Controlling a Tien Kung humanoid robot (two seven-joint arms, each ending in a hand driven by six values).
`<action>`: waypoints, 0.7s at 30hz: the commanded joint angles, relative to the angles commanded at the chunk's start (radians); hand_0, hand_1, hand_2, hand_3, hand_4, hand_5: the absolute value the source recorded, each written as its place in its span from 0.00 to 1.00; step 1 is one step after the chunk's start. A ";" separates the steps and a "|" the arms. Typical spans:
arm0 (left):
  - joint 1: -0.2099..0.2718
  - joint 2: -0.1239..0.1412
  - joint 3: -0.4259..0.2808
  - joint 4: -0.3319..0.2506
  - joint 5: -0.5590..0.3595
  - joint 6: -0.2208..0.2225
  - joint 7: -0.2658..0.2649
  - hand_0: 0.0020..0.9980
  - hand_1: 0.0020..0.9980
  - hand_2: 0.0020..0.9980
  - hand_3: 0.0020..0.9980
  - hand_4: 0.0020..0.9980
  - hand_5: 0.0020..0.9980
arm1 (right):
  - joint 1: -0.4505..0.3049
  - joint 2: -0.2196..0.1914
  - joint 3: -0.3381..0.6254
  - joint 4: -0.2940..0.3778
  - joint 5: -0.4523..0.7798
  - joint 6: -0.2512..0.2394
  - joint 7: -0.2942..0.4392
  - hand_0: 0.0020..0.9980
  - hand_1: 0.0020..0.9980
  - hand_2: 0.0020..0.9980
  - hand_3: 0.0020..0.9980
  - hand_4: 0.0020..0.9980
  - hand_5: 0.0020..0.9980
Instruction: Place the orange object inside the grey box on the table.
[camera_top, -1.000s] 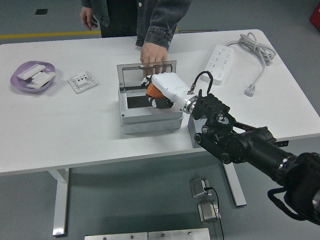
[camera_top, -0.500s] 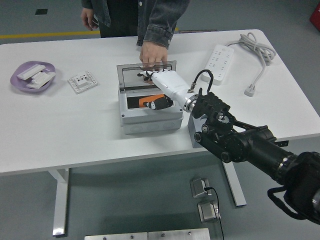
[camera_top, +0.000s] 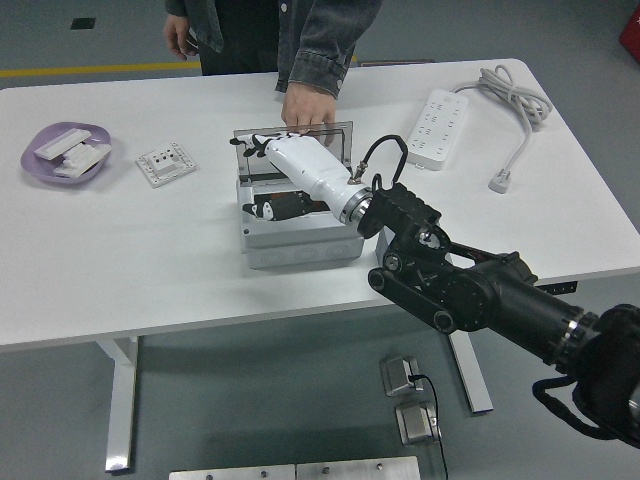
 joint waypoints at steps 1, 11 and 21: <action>-0.001 0.000 -0.001 0.000 0.000 0.000 0.000 0.62 0.57 0.52 0.61 0.56 0.13 | 0.011 -0.005 0.006 -0.003 0.001 0.004 -0.001 0.80 0.71 0.76 0.90 0.87 0.21; -0.007 0.005 0.000 0.000 0.002 0.000 -0.001 0.62 0.56 0.52 0.61 0.55 0.12 | 0.106 -0.009 0.075 -0.176 0.024 0.032 0.016 0.78 0.70 0.75 0.88 0.87 0.23; -0.010 0.006 -0.001 0.000 0.007 -0.001 -0.003 0.62 0.56 0.52 0.61 0.55 0.12 | 0.095 -0.006 0.073 -0.289 0.051 0.031 0.039 0.78 0.70 0.75 0.87 0.87 0.24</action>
